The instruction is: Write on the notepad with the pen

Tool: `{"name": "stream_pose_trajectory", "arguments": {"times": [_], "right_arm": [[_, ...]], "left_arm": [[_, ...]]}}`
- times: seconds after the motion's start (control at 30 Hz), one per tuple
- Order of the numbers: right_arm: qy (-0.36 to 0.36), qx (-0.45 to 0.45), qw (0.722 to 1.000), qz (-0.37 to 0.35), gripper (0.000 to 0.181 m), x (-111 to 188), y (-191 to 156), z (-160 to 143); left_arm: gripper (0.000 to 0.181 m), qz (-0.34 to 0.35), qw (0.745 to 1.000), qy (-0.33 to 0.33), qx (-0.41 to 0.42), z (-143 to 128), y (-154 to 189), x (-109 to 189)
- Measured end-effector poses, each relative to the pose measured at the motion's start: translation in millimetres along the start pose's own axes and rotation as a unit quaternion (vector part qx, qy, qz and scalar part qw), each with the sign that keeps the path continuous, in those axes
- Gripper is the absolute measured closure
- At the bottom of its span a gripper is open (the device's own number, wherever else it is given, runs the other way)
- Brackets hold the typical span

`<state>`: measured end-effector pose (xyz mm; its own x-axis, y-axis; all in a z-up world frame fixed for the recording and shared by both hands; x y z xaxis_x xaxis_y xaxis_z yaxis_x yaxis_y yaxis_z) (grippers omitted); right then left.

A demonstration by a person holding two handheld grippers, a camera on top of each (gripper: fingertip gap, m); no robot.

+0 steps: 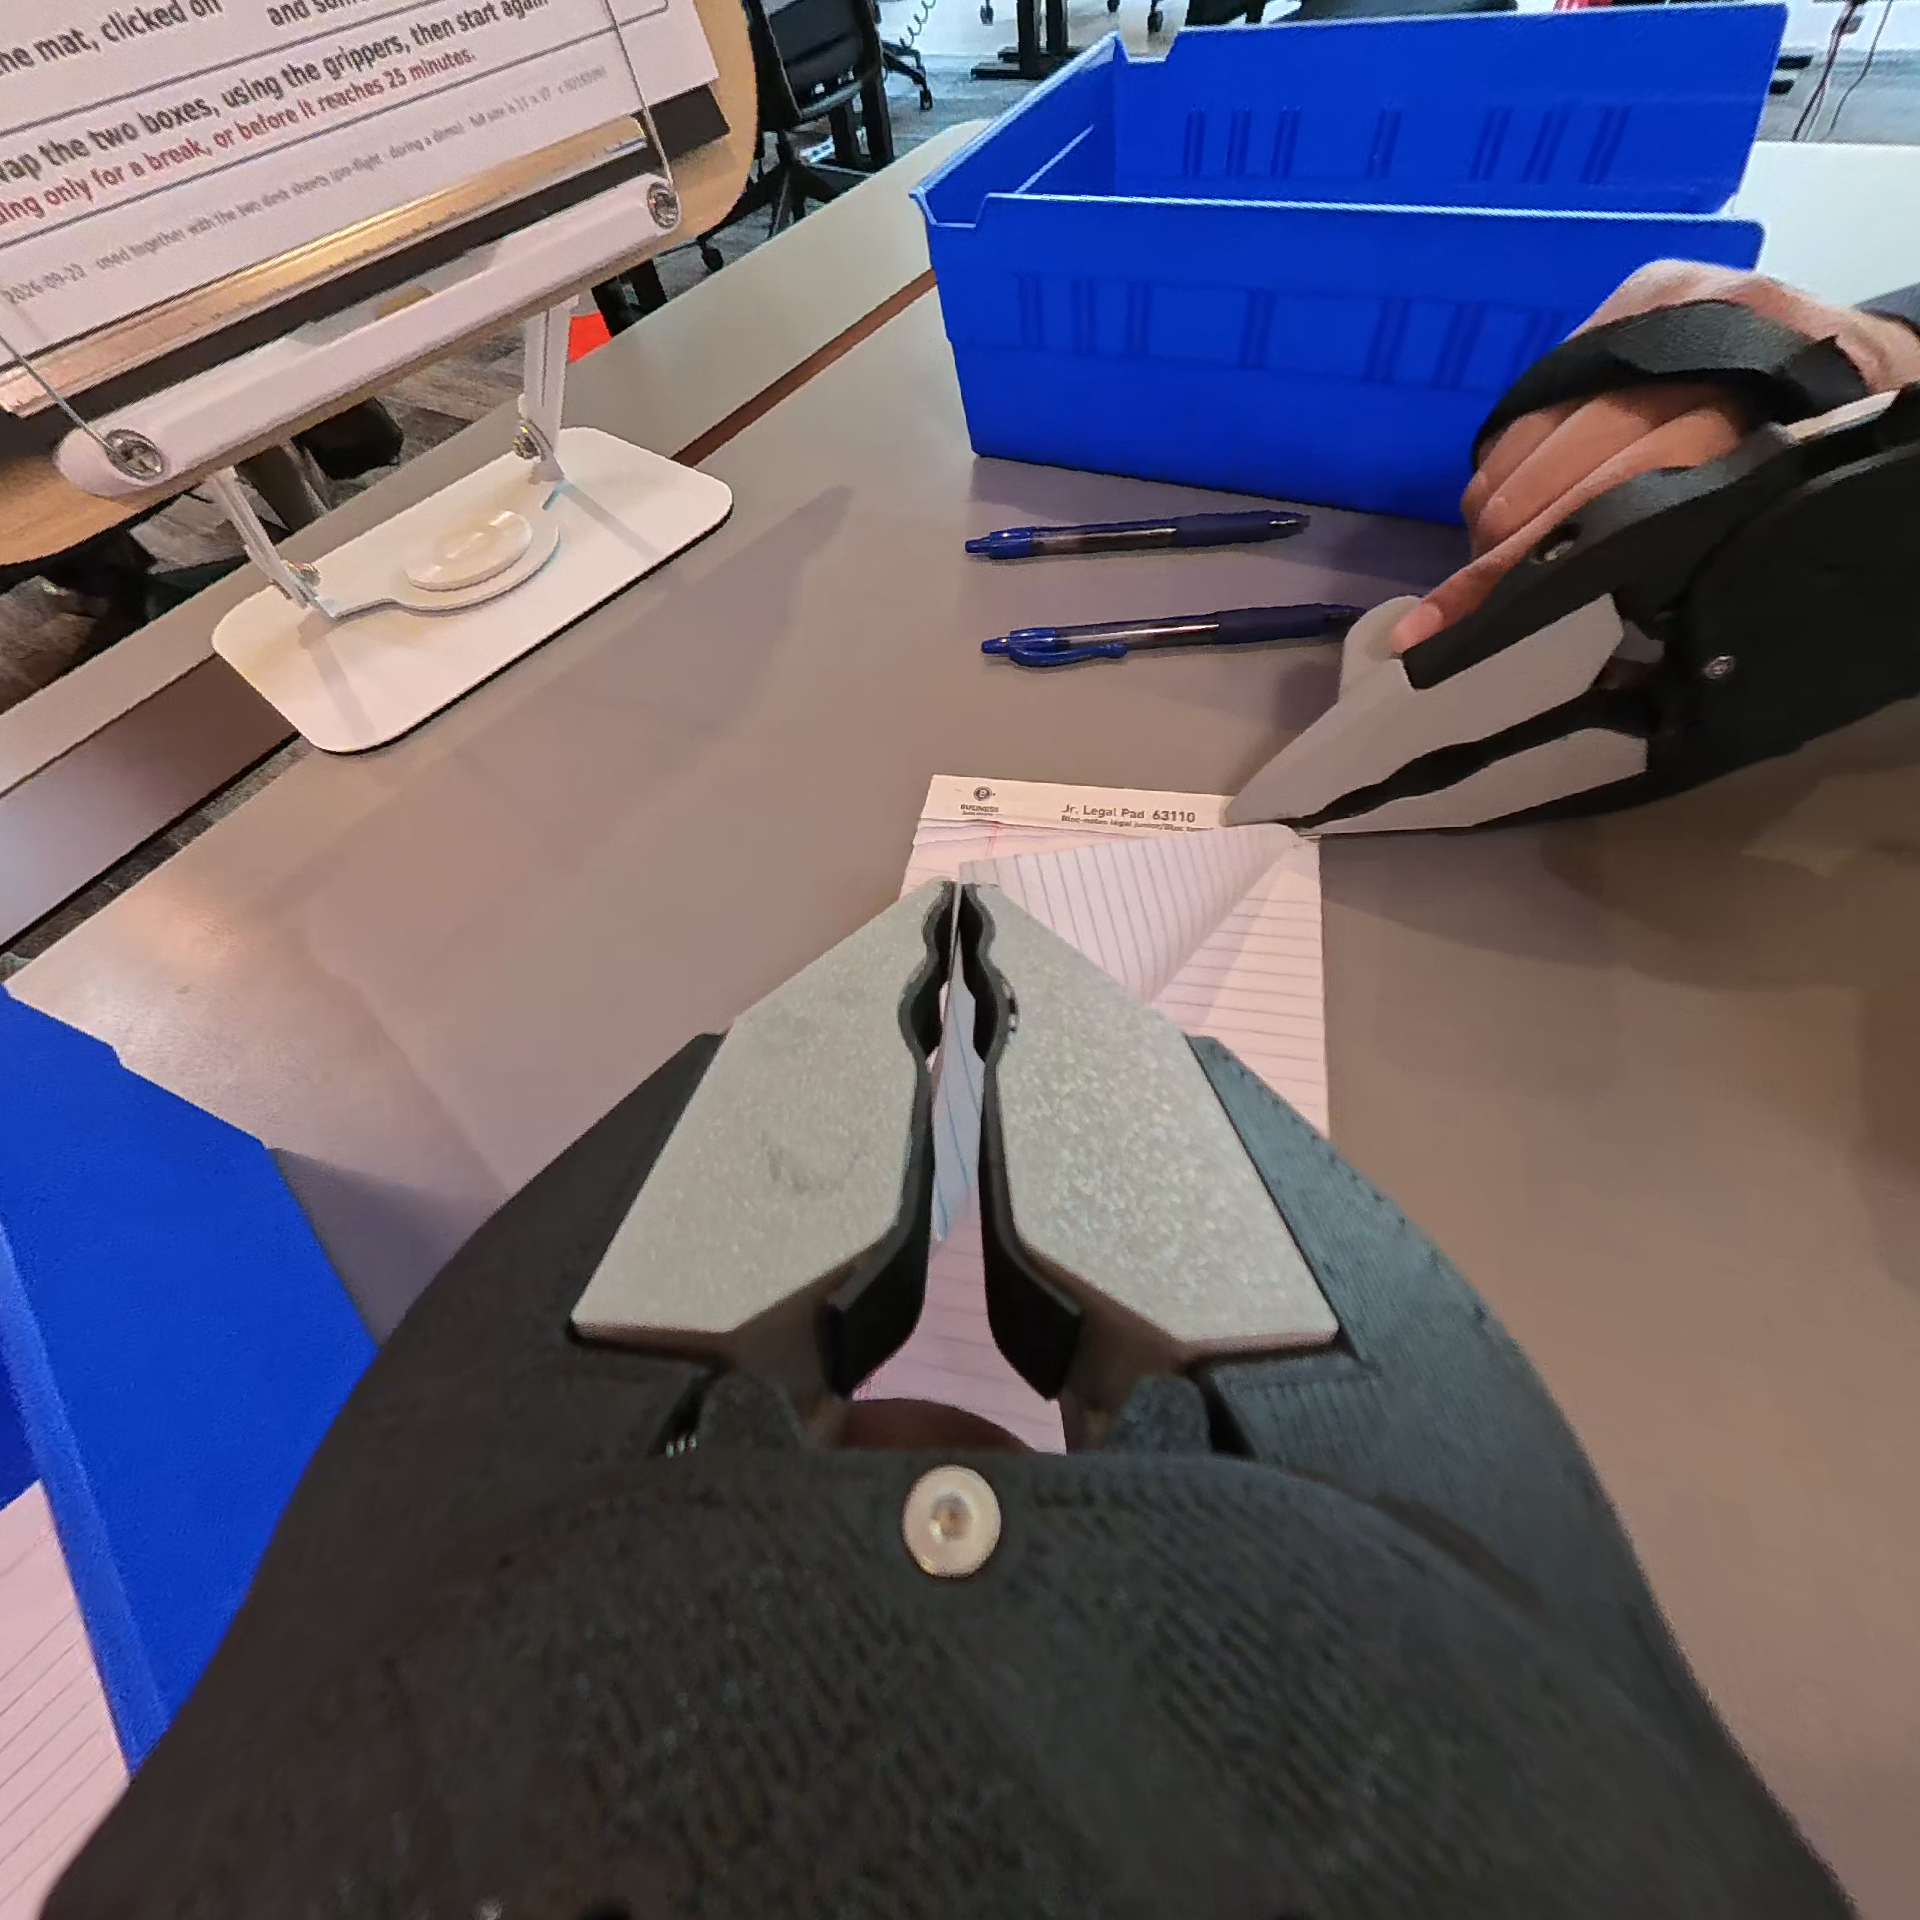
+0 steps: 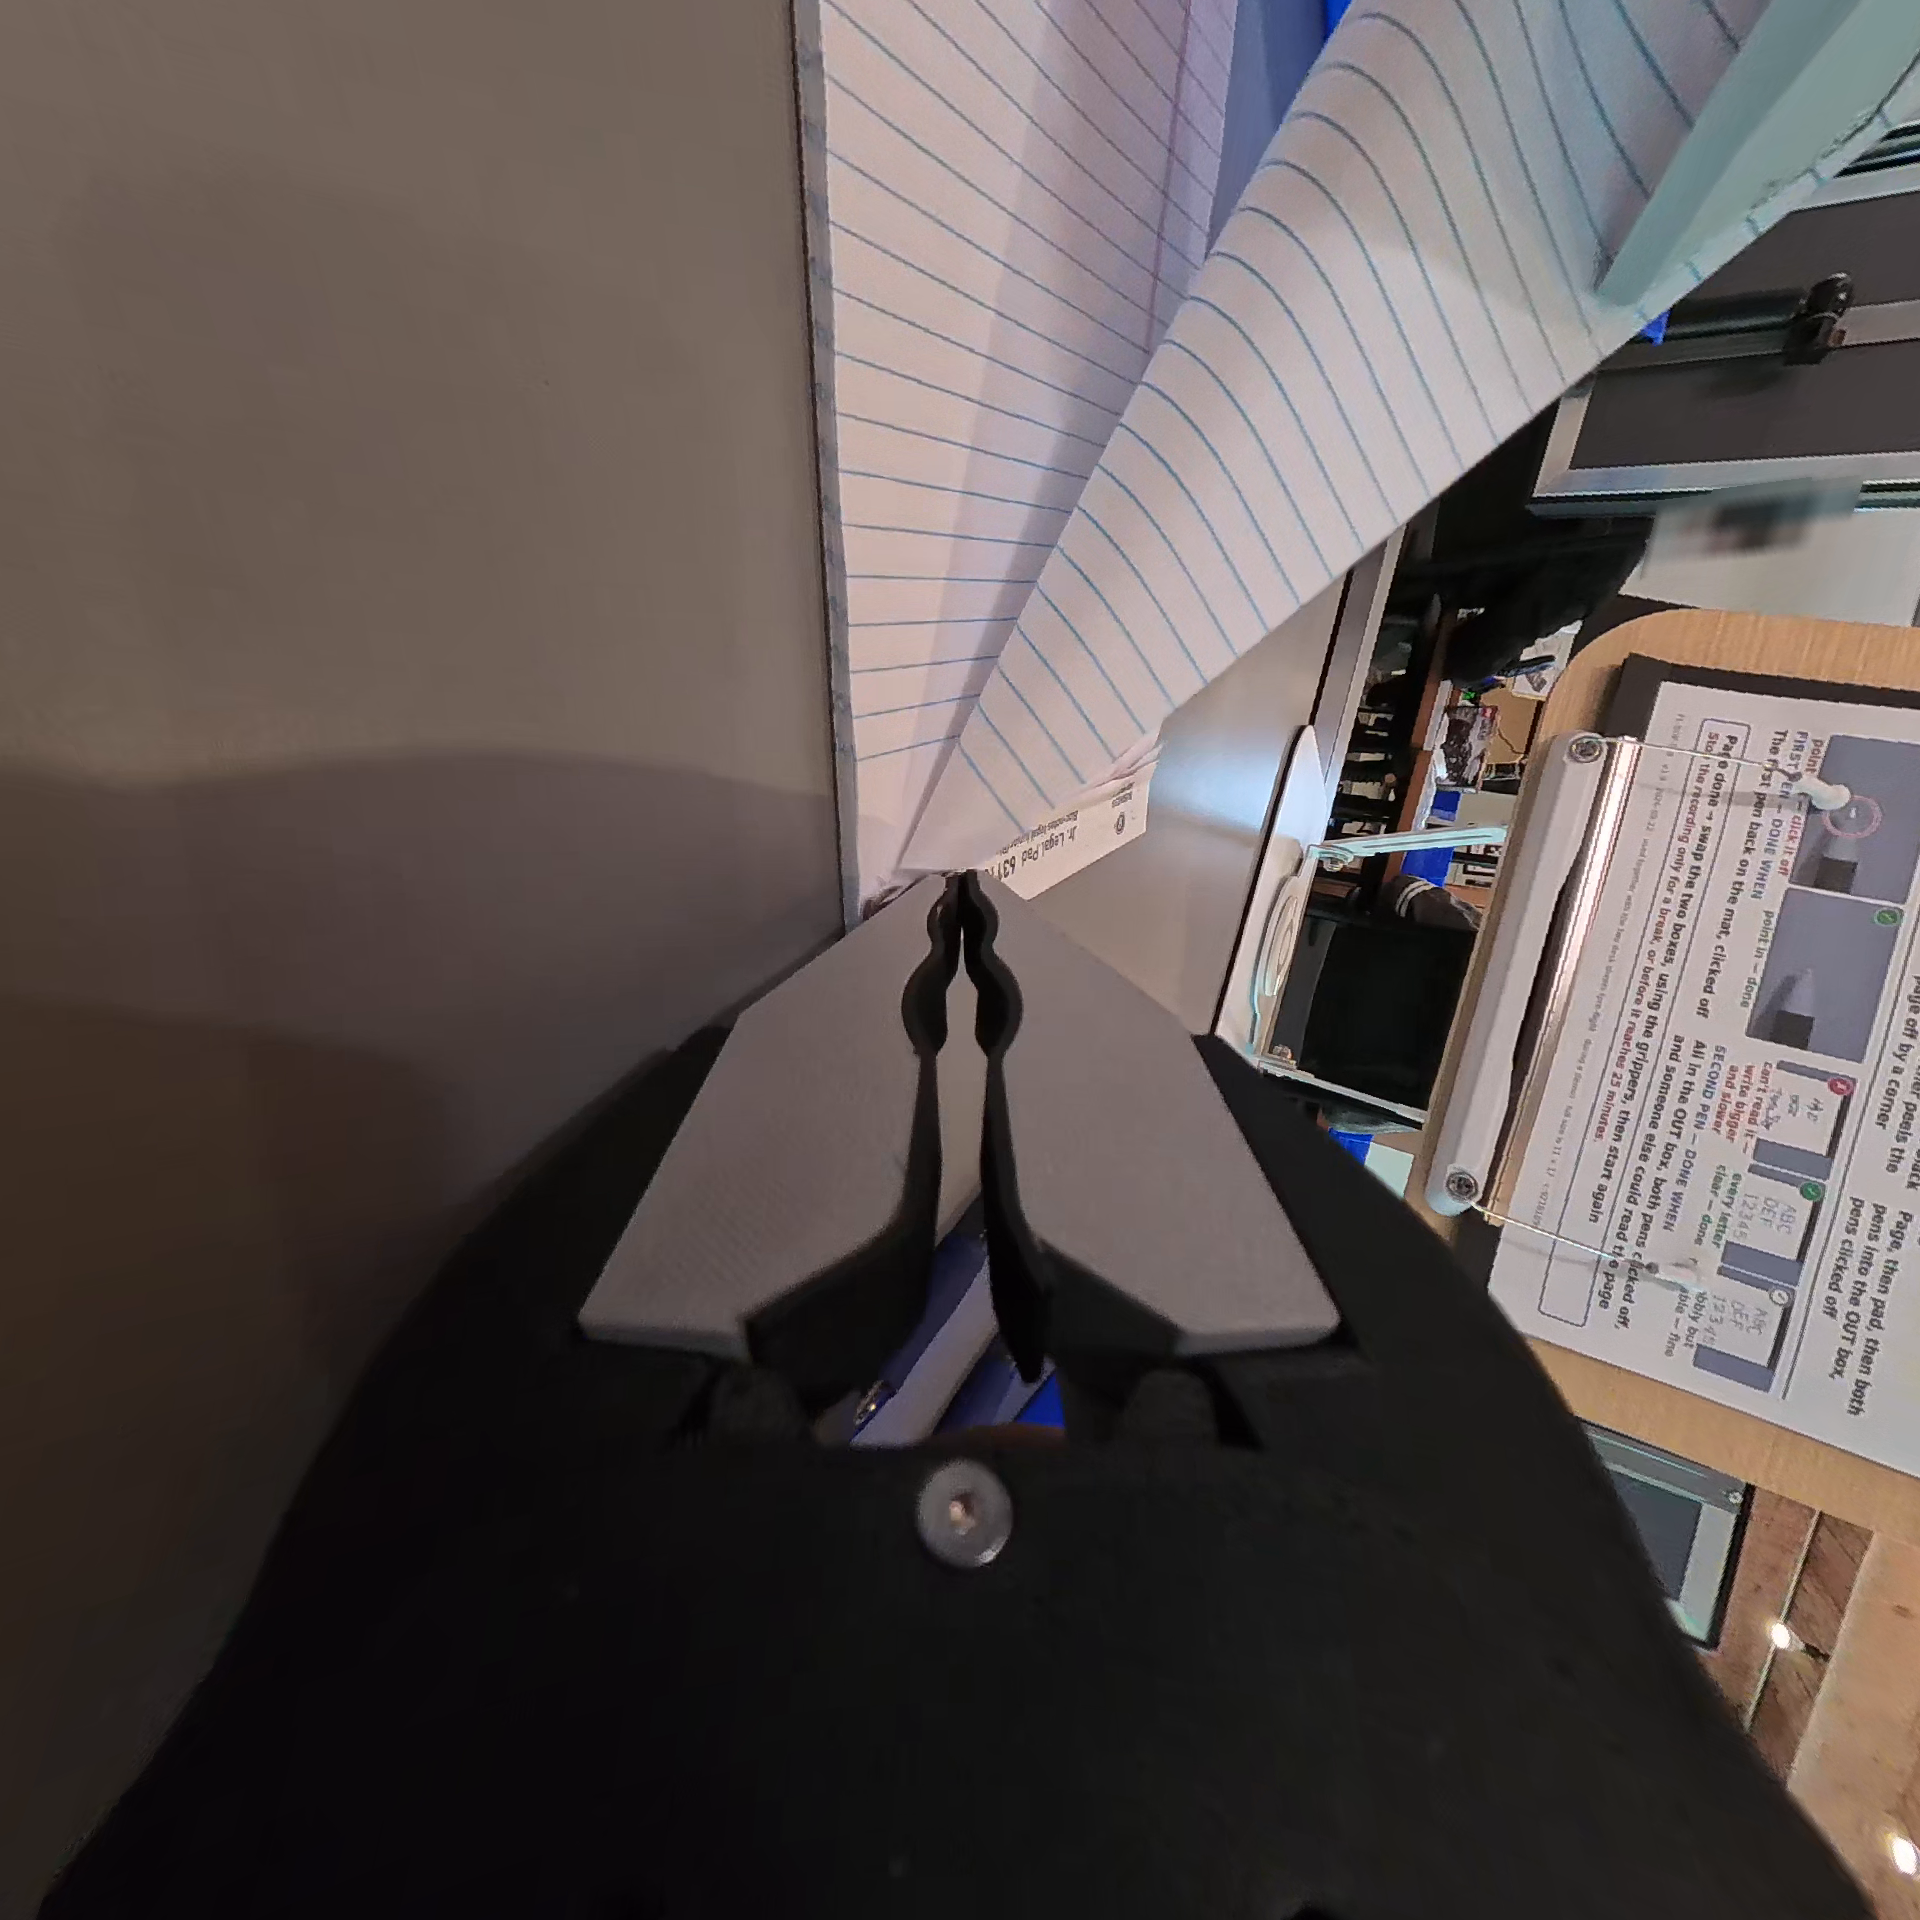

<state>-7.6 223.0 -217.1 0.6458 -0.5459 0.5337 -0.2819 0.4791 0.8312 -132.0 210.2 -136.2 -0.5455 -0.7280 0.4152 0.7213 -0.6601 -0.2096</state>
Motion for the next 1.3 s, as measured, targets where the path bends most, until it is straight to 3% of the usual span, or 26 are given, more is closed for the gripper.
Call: {"name": "stream_pose_trajectory", "arguments": {"times": [0.77, 1.03, 1.2, 1.3], "right_arm": [[0.012, -0.021, 1.000, -0.002, 0.181, 1, 0, 1], [0.019, -0.039, 0.999, -0.002, 0.181, 2, -1, 2], [0.020, -0.042, 0.999, -0.003, 0.181, 2, 0, 2], [0.022, -0.054, 0.998, -0.002, 0.181, 2, 0, 3]], "left_arm": [[0.181, 0.004, 1.000, -0.001, 0.009, 0, -3, 2], [0.181, 0.097, 0.987, 0.102, 0.082, 19, -51, 38], [0.181, 0.188, 0.965, 0.168, 0.069, 37, -69, 63], [0.181, 0.175, 0.949, 0.244, 0.092, 52, -71, 84]]}}
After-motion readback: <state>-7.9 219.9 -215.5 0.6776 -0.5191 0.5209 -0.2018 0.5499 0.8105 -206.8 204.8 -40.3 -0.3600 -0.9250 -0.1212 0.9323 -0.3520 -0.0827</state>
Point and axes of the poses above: each gripper's, where its closed fingertips meet, x back along the fingers, z out of its top, y = z × x across the jaws, the point moved 2 cm from there along x, back along the fingers, and after that the axes turned 6 degrees about -x, right-handed, at the moved point
